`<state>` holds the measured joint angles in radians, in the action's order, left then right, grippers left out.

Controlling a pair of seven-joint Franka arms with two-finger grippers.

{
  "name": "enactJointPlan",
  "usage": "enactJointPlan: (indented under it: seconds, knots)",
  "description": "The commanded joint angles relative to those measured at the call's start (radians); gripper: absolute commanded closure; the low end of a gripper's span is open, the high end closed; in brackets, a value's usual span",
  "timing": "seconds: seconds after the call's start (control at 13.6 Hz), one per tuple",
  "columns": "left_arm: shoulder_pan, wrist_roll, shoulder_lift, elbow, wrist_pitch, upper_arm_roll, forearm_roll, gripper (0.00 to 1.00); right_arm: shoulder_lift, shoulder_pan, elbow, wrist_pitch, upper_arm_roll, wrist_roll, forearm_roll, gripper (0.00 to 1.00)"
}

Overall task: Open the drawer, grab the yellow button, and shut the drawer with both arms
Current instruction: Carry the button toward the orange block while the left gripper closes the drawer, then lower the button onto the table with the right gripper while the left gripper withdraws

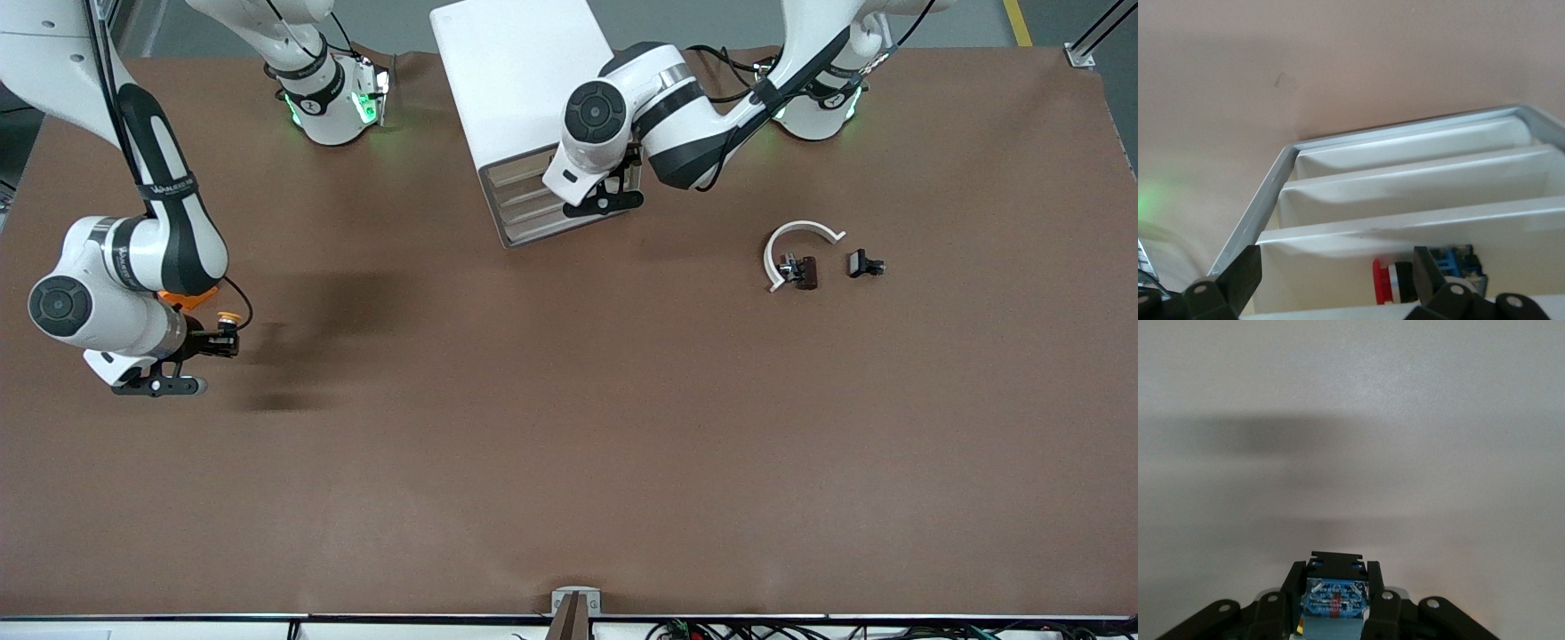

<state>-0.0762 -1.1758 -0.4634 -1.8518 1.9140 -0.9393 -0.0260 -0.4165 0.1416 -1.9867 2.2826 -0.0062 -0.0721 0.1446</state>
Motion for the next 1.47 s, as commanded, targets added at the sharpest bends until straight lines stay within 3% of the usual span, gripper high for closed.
enactJointPlan:
  seconds: [0.0, 0.52, 0.74, 0.88, 1.03, 1.1, 1.18, 1.25, 1.4]
  knots:
    - [0.123, -0.001, 0.026, 0.035, -0.003, -0.009, -0.012, 0.0, -0.036, 0.049, -0.007, 0.066, 0.02, -0.052, 0.029, 0.81]
    - [0.398, 0.01, 0.029, 0.192, -0.093, -0.007, -0.136, 0.0, -0.093, 0.059, -0.007, 0.121, 0.022, -0.055, 0.027, 0.78]
    - [0.467, 0.013, 0.035, 0.226, -0.101, -0.01, -0.273, 0.0, -0.099, 0.068, -0.015, 0.124, 0.023, -0.052, 0.024, 0.73]
    - [0.527, 0.051, 0.084, 0.226, -0.141, -0.013, -0.366, 0.0, -0.107, 0.075, -0.014, 0.127, 0.023, -0.052, 0.023, 0.7]
    - [0.599, 0.184, 0.136, 0.227, -0.168, -0.013, -0.374, 0.0, -0.108, 0.075, -0.014, 0.129, 0.023, -0.052, 0.023, 0.66]
    - [0.637, 0.27, 0.161, 0.227, -0.168, -0.012, -0.374, 0.0, -0.108, 0.075, -0.014, 0.129, 0.023, -0.052, 0.023, 0.51]
    - [0.668, 0.344, 0.181, 0.227, -0.168, -0.013, -0.371, 0.0, -0.108, 0.075, -0.014, 0.129, 0.023, -0.052, 0.021, 0.21]
    - [0.687, 0.394, 0.202, 0.227, -0.17, -0.01, -0.367, 0.0, -0.108, 0.075, -0.012, 0.129, 0.023, -0.052, 0.02, 0.0]
    - [0.731, 0.505, 0.229, 0.267, -0.182, -0.007, -0.344, 0.0, -0.102, 0.069, -0.014, 0.115, 0.023, -0.043, 0.018, 0.0]
